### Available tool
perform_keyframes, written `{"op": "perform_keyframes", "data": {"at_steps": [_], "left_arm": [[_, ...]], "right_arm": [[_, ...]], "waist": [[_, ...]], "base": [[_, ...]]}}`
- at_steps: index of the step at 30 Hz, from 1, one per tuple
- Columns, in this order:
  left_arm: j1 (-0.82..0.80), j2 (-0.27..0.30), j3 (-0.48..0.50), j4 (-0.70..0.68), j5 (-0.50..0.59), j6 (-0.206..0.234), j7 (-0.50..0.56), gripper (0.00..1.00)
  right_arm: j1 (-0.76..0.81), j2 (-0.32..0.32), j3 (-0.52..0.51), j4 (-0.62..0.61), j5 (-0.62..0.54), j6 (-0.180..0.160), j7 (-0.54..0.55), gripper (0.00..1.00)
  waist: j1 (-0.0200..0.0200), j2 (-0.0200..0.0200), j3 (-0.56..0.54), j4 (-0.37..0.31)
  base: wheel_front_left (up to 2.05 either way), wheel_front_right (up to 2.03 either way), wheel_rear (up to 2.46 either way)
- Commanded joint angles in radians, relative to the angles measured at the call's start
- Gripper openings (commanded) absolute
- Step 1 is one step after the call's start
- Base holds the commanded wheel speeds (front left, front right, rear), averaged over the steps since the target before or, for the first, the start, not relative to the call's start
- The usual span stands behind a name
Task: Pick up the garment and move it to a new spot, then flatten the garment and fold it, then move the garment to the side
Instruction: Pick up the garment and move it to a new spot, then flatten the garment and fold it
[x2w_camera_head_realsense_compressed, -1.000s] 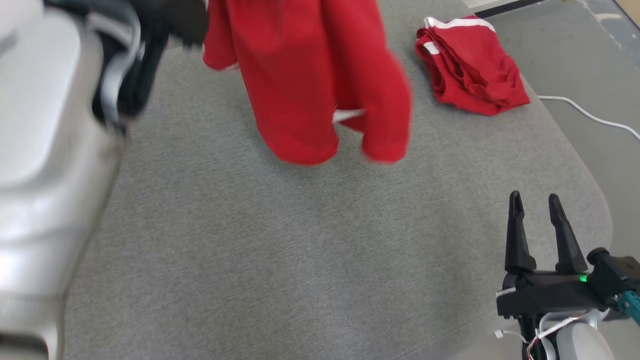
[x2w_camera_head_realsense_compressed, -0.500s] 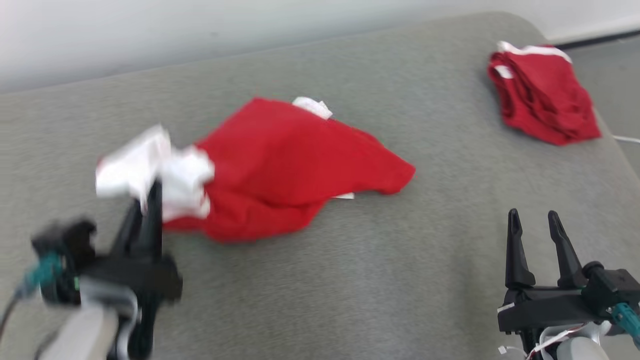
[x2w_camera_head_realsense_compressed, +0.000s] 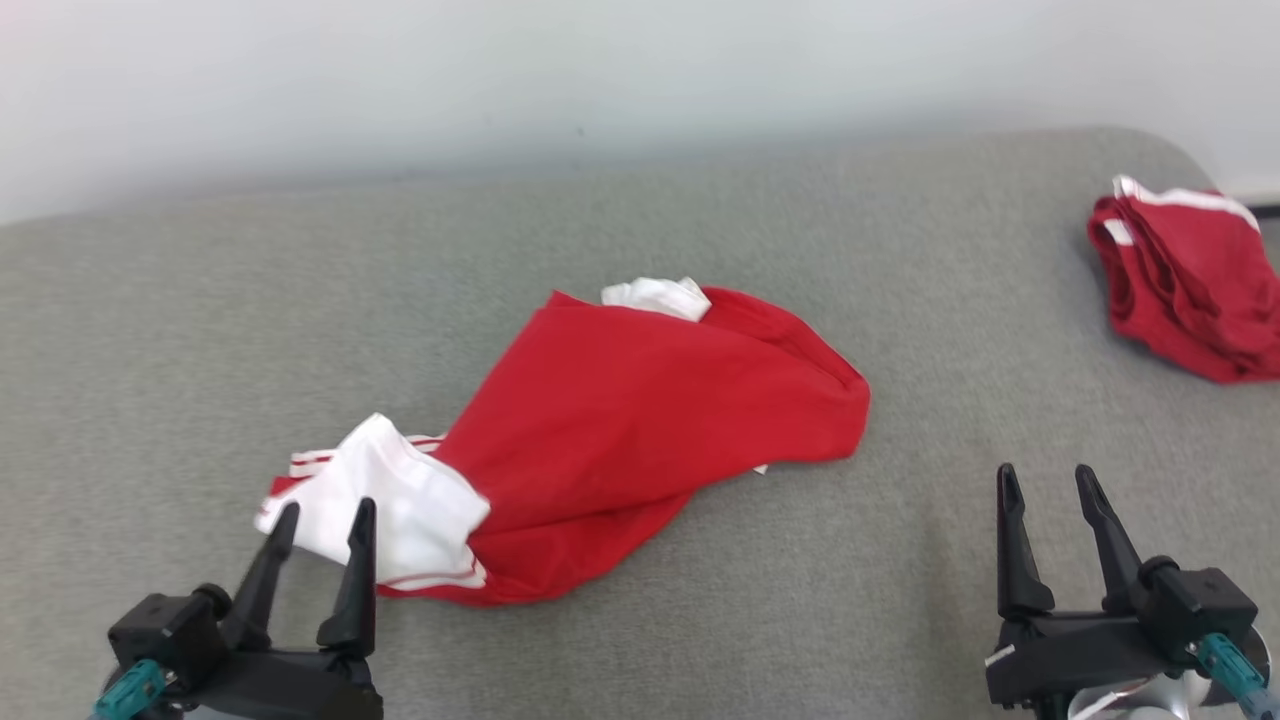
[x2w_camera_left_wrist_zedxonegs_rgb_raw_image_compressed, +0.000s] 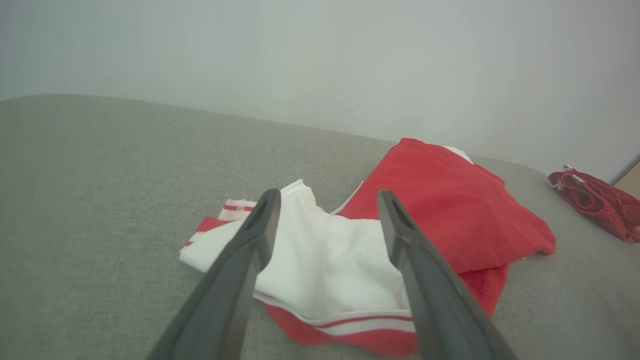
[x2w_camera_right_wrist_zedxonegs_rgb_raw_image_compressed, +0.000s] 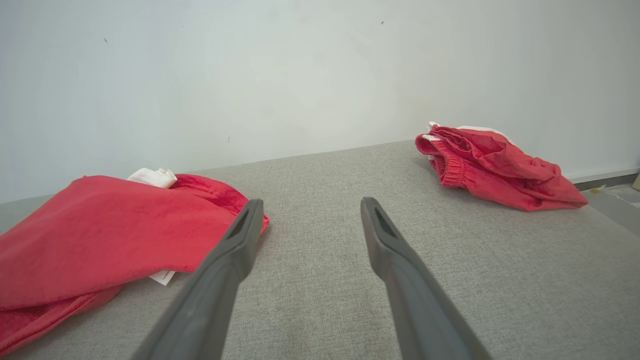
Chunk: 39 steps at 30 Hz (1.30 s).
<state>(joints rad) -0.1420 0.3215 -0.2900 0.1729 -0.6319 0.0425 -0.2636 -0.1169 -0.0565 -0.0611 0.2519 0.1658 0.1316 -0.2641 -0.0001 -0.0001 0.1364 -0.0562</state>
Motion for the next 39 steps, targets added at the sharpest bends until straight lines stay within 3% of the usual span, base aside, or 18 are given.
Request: {"op": "perform_keyframes", "data": {"at_steps": [1, 14, 27, 34, 39], "left_arm": [[0.019, -0.001, 0.023, -0.026, 0.065, -0.006, 0.0, 1.0], [0.176, -0.038, 0.235, -0.139, 0.28, -0.042, 0.0, 1.0], [0.234, -0.124, 0.334, -0.107, 0.358, -0.123, 0.0, 1.0], [0.171, -0.162, 0.34, -0.097, 0.39, -0.15, 0.0, 1.0], [0.127, -0.187, 0.337, -0.091, 0.399, -0.164, 0.0, 1.0]], "right_arm": [[0.019, -0.014, -0.001, 0.005, 0.002, -0.002, 0.0, 1.0], [0.08, -0.035, 0.013, 0.011, 0.018, -0.002, 0.0, 1.0], [0.134, -0.021, 0.039, 0.026, 0.03, -0.002, 0.0, 1.0], [0.031, -0.07, 0.08, 0.06, 0.003, -0.002, 0.022, 1.0], [-0.108, -0.129, 0.082, 0.156, -0.002, -0.002, 0.064, 1.0]], "waist": [[0.0001, 0.0001, -0.056, 0.047], [0.0001, 0.0001, -0.12, 0.104], [0.0001, 0.0001, -0.116, 0.12], [0.0001, 0.0001, -0.075, 0.153], [0.0001, 0.0001, -0.023, 0.198]], "base": [[0.0, 0.0, 0.0], [0.0, 0.0, 0.0], [0.0, 0.0, 0.0], [0.0, 0.0, 0.0], [0.0, 0.0, 0.0]]}}
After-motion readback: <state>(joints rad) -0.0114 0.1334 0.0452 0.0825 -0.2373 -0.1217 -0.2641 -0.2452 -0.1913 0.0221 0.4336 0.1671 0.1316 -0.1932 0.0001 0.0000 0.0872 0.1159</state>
